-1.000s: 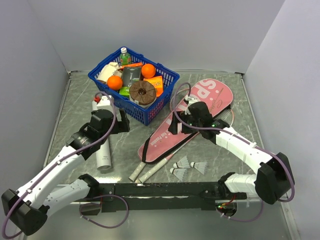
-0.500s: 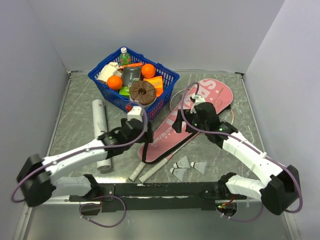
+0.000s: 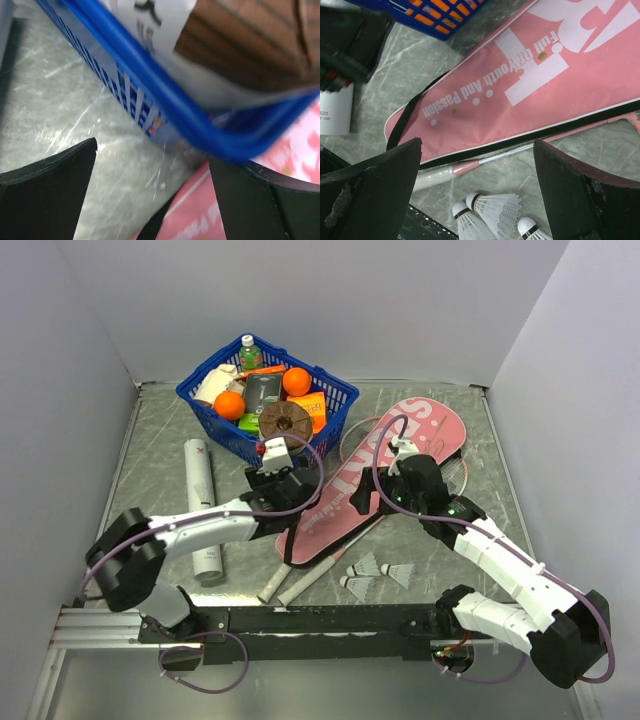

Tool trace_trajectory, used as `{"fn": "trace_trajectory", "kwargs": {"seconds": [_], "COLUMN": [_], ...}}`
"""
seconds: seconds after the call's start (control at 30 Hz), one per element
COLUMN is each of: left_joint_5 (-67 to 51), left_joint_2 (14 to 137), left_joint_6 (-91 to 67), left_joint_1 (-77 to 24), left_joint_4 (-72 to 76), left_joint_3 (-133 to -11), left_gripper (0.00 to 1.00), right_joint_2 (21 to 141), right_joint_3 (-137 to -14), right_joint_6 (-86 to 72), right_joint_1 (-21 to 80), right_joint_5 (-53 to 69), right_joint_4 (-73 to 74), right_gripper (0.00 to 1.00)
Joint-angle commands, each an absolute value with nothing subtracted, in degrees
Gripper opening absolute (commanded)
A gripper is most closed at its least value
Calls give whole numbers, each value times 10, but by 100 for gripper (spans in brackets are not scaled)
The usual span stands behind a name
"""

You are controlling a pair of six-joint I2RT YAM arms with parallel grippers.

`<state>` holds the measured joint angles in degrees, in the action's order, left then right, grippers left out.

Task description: Pack up the badminton gear

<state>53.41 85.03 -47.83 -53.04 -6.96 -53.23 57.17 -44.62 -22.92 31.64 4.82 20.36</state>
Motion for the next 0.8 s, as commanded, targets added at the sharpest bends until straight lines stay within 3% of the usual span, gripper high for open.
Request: {"fn": "trace_trajectory", "kwargs": {"seconds": [0.0, 0.17, 0.47, 0.77], "left_joint_5": [640, 667, 683, 684], "left_joint_2": [905, 967, 1063, 1075], "left_joint_6": [-508, -461, -533, -576], "left_joint_1": [-532, -531, -465, -351], "left_joint_4": [-11, 97, 45, 33], "left_joint_3": [-570, -573, -658, -663], "left_gripper": [98, 99, 99, 99], "right_joint_2": [565, 566, 569, 578], "right_joint_3": [-446, -440, -425, -419], "right_joint_6": [-230, -226, -223, -220], "right_joint_1": [318, 318, 321, 331], "right_joint_5": [68, 81, 113, 126], "right_joint_4": [193, 189, 181, 177], "right_gripper": [100, 100, 100, 100]}}
